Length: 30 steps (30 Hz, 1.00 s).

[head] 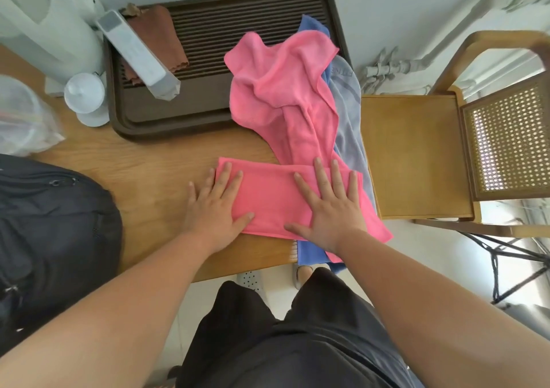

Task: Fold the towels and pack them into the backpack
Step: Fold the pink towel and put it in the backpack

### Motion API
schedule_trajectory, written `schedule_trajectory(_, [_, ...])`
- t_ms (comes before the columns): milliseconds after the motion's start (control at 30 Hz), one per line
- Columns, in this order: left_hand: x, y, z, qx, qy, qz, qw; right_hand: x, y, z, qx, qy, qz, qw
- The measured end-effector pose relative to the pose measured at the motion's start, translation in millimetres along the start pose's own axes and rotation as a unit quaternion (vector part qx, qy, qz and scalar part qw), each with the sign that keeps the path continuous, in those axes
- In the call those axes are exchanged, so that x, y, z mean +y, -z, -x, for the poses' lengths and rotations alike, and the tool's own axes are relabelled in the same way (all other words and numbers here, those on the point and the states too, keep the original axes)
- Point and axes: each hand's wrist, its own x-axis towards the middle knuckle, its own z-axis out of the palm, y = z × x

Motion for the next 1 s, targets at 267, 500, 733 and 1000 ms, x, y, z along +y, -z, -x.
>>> schedule_trajectory(267, [12.4, 23.1, -32.4, 0.104, 0.301, 0.297, 0.900, -5.7, 6.9, 1.9, 0.009, -0.005, 0.003, 1.000])
schedule_trajectory(500, [15.3, 32.7, -25.0, 0.086, 0.301, 0.434, 0.845, -28.2, 16.4, 15.0, 0.011, 0.066, 0.027, 0.997])
schedule_trajectory(733, [-18.9, 22.8, 14.0, 0.062, 0.354, 0.626, 0.692, -58.4, 22.1, 15.9, -0.034, 0.103, 0.015, 0.994])
schedule_trajectory(1000, [-60.6, 33.0, 70.2, 0.143, 0.347, 0.567, 0.733, -109.4, 21.4, 6.3, -0.128, 0.137, 0.010, 0.982])
